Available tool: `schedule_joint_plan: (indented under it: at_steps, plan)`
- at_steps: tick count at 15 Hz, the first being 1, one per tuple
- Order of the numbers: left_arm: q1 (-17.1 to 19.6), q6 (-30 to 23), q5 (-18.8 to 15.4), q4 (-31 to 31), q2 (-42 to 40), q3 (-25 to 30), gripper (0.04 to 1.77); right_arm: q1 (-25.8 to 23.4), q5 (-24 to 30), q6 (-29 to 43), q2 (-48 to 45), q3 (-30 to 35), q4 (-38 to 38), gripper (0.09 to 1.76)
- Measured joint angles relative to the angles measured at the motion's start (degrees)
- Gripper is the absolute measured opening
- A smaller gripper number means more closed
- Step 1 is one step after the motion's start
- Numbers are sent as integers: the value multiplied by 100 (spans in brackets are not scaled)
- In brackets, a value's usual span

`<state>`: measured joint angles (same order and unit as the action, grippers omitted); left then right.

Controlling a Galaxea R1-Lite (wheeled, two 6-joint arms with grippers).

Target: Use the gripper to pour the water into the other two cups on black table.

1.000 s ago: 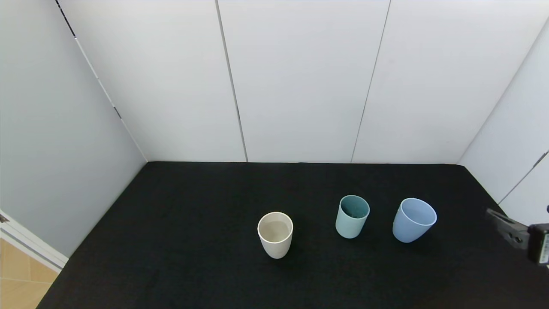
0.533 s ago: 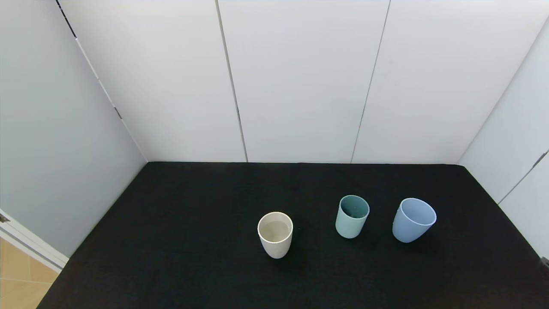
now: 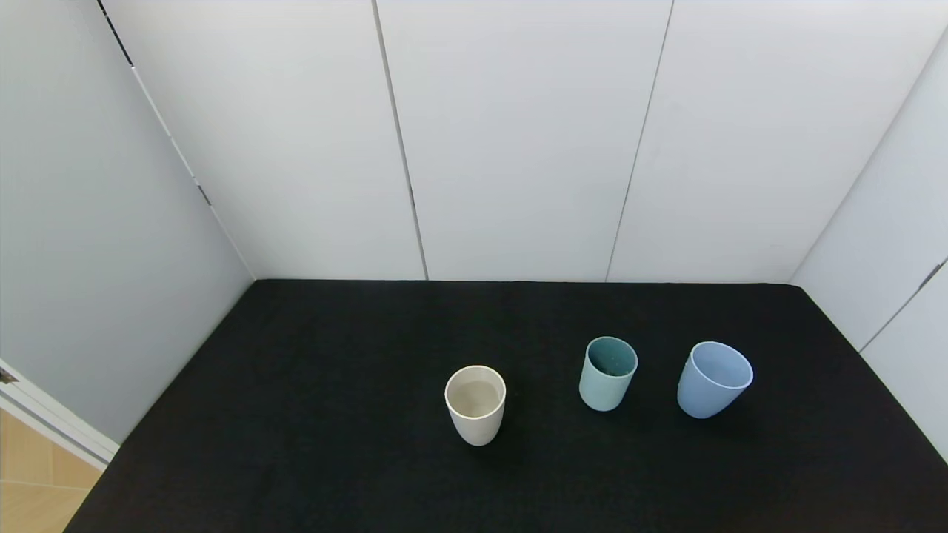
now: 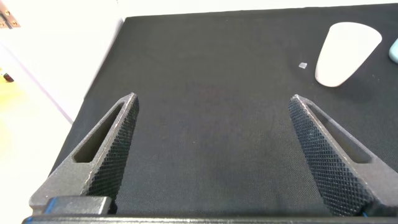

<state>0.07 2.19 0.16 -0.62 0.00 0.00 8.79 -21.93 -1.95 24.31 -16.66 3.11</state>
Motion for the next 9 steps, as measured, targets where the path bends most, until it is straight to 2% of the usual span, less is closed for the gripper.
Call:
schedule_joint_plan:
  at_steps: [1, 4, 6, 9]
  plan:
    - [0, -2, 0, 0, 0, 0, 172, -193, 197, -5, -130, 0, 144, 170]
    - [0, -2, 0, 0, 0, 0, 172, -1022, 1254, 80, -563, -6, 639, 170]
    - [0, 0, 0, -1, 0, 0, 172, -1176, 1347, 399, -750, 22, 761, 170]
    - [-2, 0, 0, 0, 0, 0, 172, -1098, 1463, 401, -1084, 134, 797, 170]
